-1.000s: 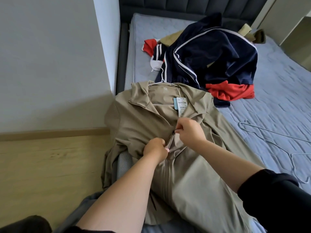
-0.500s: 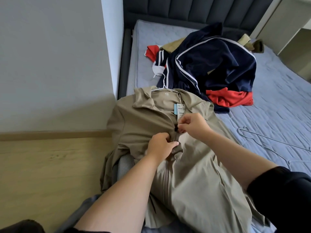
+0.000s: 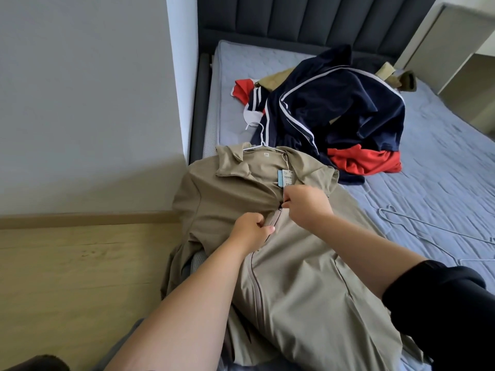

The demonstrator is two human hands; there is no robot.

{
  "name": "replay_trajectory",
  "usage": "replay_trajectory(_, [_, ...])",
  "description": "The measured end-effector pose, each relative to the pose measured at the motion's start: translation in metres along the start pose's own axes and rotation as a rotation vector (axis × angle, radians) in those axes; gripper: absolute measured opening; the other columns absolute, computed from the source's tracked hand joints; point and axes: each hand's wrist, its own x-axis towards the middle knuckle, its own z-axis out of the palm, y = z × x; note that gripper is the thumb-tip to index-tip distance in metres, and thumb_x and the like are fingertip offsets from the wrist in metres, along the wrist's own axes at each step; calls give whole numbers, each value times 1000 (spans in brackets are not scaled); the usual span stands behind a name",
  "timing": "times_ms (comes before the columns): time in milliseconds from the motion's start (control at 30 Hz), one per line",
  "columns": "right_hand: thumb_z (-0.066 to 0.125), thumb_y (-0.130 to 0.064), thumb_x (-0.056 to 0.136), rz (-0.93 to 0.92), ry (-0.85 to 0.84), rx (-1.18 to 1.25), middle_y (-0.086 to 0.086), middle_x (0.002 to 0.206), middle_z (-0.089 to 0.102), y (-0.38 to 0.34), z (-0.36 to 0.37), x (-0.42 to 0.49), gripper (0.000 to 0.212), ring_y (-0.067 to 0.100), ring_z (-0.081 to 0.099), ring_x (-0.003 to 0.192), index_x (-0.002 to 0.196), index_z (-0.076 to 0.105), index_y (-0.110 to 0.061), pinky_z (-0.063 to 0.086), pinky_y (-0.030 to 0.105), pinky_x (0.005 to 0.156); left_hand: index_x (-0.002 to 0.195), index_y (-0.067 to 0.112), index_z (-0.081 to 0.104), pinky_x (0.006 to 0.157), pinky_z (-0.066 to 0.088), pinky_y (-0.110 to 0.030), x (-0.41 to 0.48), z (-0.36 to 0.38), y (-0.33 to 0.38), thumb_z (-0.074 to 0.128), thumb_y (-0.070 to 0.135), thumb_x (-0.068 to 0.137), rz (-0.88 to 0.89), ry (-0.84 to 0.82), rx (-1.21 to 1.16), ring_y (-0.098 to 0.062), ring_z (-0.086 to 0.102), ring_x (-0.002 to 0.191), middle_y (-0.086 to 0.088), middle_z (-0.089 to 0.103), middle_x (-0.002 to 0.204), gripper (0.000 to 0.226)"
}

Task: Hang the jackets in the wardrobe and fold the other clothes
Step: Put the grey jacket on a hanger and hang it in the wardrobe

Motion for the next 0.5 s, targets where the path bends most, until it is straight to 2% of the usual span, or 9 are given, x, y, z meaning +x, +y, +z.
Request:
replay_trajectory(67, [56,-7,85,14,86,-3,-3,73,49,2,-2,5,5,26,54,78,81,56,-10,33,30,60,57,15,25,54,20,-31,-2,-3,-4,62,25,86,-44,-39,52,-23,33,66,-1,31,58,48])
replay_trajectory(100, [56,-8,86,53,126,26,-2,74,51,4,-4,8,5,26,54,76,82,55,-8,34,30,59,57,15,26,56,23,-31,-3,-6,-6,62,25,86,-65,-68,93,-26,39,68,-5,37,59,48])
replay_trajectory(167, [56,-10,88,143,178,103,2,76,54,8,-8,13,11,26,50,73,78,50,-9,34,31,58,58,14,31,66,36,-31,-6,-12,-13,62,27,86,-104,-132,218,-34,54,84,-16,57,79,44])
replay_trajectory(200, [57,-11,88,171,181,143,2,75,54,8,-9,15,15,26,50,73,76,48,-10,33,31,59,59,13,36,70,39,-30,-7,-14,-18,62,27,85,-121,-145,270,-35,57,93,-18,61,91,40])
replay_trajectory(233, [58,-12,88,177,171,179,2,73,53,7,-8,15,16,26,50,73,76,48,-11,34,31,59,61,11,41,70,39,-30,-9,-16,-23,62,27,84,-135,-136,312,-34,57,97,-17,61,94,35])
replay_trajectory(300, [60,-12,88,157,140,242,1,69,52,3,-6,13,14,26,52,72,77,53,-7,35,31,58,65,12,45,68,37,-30,-9,-18,-31,62,29,82,-125,-60,348,-32,58,95,-11,57,86,29])
replay_trajectory(367, [63,-12,86,146,125,316,0,68,53,1,-7,11,12,25,53,70,78,57,-6,38,32,58,75,17,48,69,37,-28,-7,-21,-27,66,36,79,-55,105,283,-22,56,90,0,54,87,26])
replay_trajectory(433, [65,-11,84,126,102,383,-6,66,53,0,-11,10,15,20,53,69,72,57,-12,39,30,59,96,21,58,74,39,-26,-2,-24,-14,72,38,75,57,259,71,-13,51,88,8,51,93,30])
replay_trajectory(500, [67,-10,82,95,78,406,-10,66,54,-2,-15,8,18,17,53,70,69,58,-16,40,29,62,103,18,64,79,41,-23,2,-26,1,76,32,74,150,276,-70,-10,52,90,10,53,94,34])
